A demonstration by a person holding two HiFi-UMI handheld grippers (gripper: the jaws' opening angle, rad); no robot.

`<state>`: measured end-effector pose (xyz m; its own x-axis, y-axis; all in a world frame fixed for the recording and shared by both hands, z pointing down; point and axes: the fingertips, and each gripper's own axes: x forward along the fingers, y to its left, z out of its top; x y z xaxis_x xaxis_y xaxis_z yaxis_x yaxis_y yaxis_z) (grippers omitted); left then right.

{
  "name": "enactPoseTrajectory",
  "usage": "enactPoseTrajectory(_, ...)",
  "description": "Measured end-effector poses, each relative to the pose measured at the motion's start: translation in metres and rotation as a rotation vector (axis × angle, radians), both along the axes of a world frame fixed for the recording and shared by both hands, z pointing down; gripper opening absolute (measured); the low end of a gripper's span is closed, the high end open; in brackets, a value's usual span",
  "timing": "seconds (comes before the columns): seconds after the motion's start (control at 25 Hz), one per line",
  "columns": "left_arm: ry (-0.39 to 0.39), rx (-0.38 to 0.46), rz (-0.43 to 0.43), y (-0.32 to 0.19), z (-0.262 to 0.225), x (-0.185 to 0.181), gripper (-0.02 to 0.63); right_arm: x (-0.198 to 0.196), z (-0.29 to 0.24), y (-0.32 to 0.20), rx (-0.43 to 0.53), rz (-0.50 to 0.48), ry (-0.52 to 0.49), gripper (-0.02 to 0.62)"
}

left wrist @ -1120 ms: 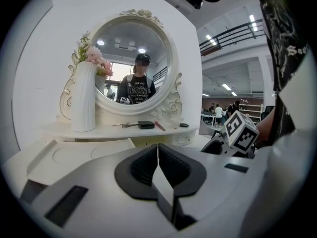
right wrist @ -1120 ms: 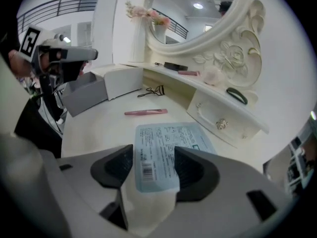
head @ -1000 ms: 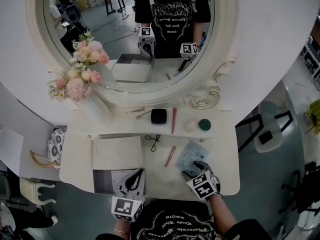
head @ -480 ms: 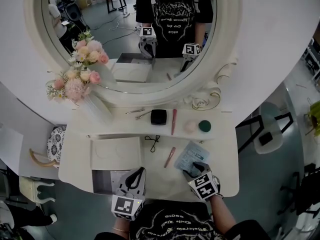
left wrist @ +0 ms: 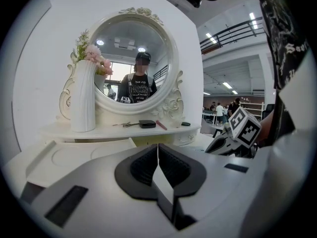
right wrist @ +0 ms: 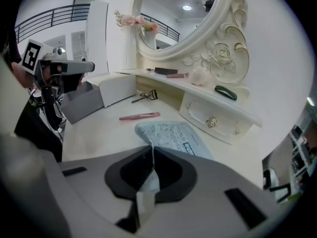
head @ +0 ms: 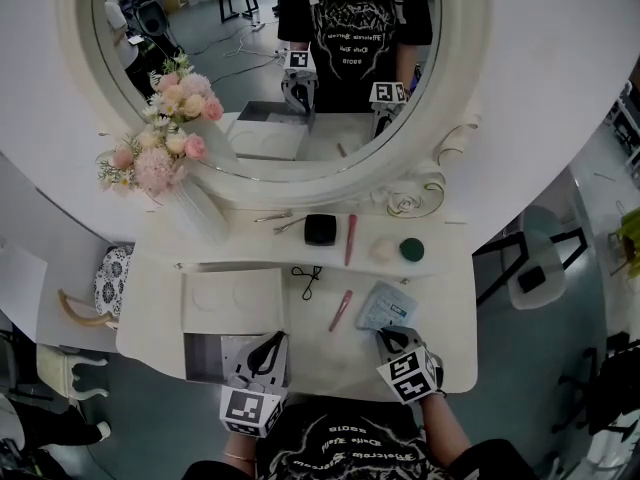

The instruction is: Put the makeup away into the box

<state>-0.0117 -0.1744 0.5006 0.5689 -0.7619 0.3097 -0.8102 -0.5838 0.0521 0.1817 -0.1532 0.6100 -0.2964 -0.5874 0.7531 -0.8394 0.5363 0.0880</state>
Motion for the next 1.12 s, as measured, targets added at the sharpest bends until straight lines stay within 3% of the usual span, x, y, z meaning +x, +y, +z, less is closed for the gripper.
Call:
enactPoseTrajectory(0.32, 0.002, 0.004, -0.021, 0.004, 0.0, -0.005, 0.021, 0.0, -0.028, 0.0, 0.042, 0.033, -0.092, 0.017)
enactPoseTrajectory(0.64, 0.008, -0.001, -0.049, 0.01, 0.002, -0.01, 0.021, -0.008, -0.066, 0.004, 0.155, -0.012, -0.077, 0.015)
enactPoseTrajectory(1.12, 0.021, -0.004, -0.106, 0.017, 0.003, -0.021, 0.021, -0.052, -0.096, 0.008, 0.136, -0.138, -0.232, 0.015)
